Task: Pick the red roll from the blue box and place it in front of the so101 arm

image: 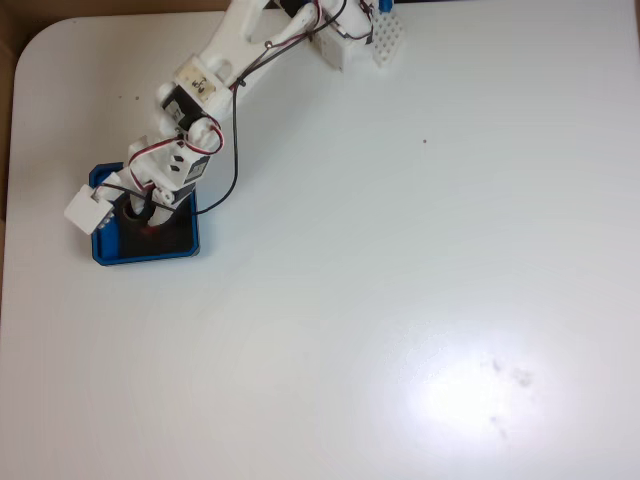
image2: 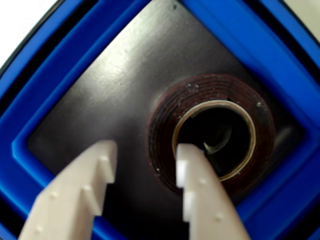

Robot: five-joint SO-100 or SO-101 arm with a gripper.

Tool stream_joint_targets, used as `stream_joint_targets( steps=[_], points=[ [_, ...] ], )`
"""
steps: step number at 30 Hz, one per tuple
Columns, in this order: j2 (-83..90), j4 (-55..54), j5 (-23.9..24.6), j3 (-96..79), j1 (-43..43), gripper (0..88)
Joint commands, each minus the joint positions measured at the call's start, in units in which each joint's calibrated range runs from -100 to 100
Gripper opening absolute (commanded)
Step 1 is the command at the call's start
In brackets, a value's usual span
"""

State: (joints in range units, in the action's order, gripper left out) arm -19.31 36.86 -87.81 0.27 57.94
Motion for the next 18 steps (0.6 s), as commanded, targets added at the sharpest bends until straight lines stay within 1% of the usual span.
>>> stream_joint_targets(
  steps=[1,18],
  points=[
    [-0.76,-0.73,-0.27,4.67,1.22,15.9],
    [-11.63,-1.06,-0.36,11.32,1.32,16.1]
  ],
)
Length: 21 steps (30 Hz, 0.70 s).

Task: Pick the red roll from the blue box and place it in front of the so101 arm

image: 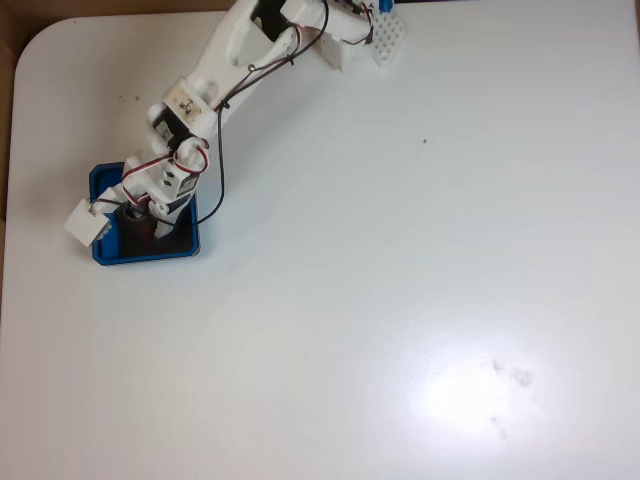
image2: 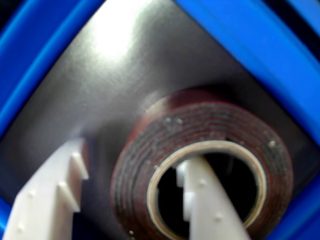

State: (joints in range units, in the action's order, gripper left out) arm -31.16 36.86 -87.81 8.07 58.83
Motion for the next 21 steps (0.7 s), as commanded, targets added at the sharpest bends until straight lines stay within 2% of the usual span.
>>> stream_joint_targets(
  steps=[1,8,16,21],
  points=[
    [0.06,-1.06,-0.36,3.34,0.43,16.1],
    [-1.20,-0.81,-0.45,2.89,0.43,15.1],
    [-0.86,-0.81,-0.45,2.89,0.43,0.2],
    [-0.28,-0.81,-0.45,3.07,0.03,0.5]
  ],
)
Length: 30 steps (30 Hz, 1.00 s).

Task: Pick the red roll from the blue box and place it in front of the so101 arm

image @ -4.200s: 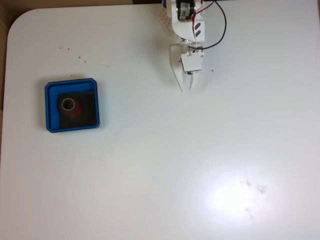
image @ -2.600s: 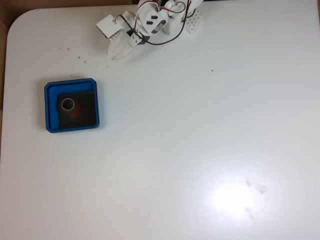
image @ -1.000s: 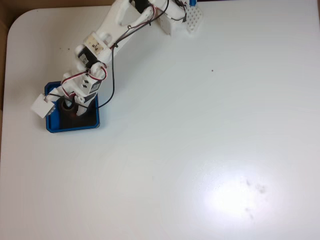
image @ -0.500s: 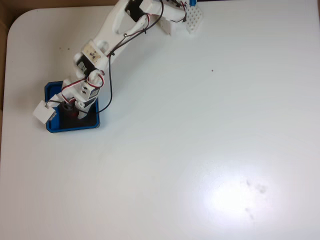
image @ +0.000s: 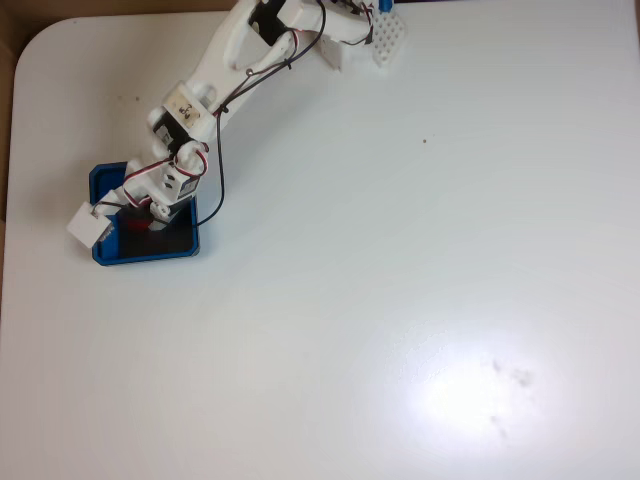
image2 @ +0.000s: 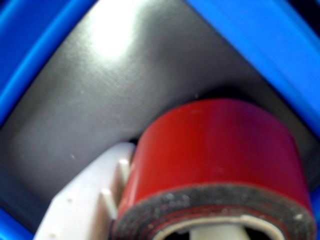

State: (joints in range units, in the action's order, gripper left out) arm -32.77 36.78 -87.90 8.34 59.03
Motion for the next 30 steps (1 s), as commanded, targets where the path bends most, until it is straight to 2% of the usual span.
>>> stream_joint_targets(
  steps=[1,18,23,30],
  points=[
    [1.58,-0.73,-0.36,2.80,-0.26,0.5],
    [26.67,1.50,-0.45,-1.24,-1.73,0.5],
    [35.78,12.72,-0.45,-5.20,-8.08,0.5],
    [46.65,33.27,-0.36,-6.72,-23.61,0.5]
  ],
)
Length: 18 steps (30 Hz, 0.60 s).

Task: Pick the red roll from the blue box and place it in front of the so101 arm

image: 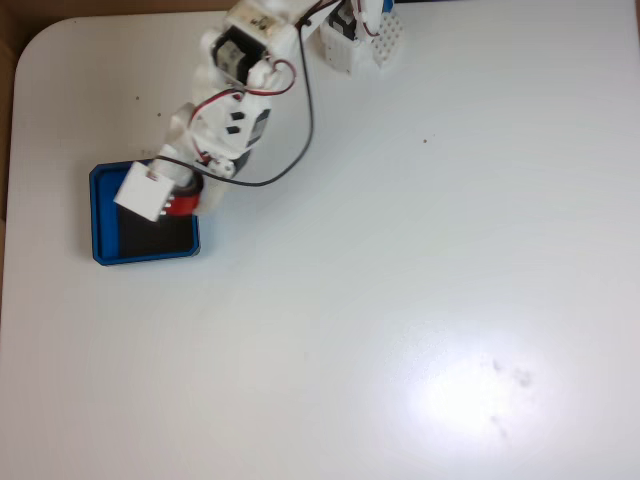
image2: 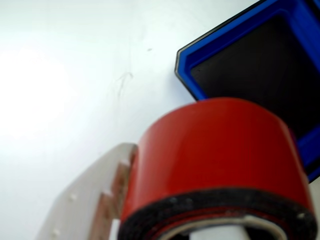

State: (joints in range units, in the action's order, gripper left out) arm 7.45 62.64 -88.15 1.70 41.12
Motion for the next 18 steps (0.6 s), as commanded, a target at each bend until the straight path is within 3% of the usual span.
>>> stream_joint_targets(
  steps=[1,8,18],
  points=[
    [7.43,9.80,-0.11,-0.09,-8.05,0.5],
    [8.35,23.66,0.67,-0.18,-25.05,0.7],
    [4.17,24.16,0.76,-0.18,-40.68,0.7]
  ],
)
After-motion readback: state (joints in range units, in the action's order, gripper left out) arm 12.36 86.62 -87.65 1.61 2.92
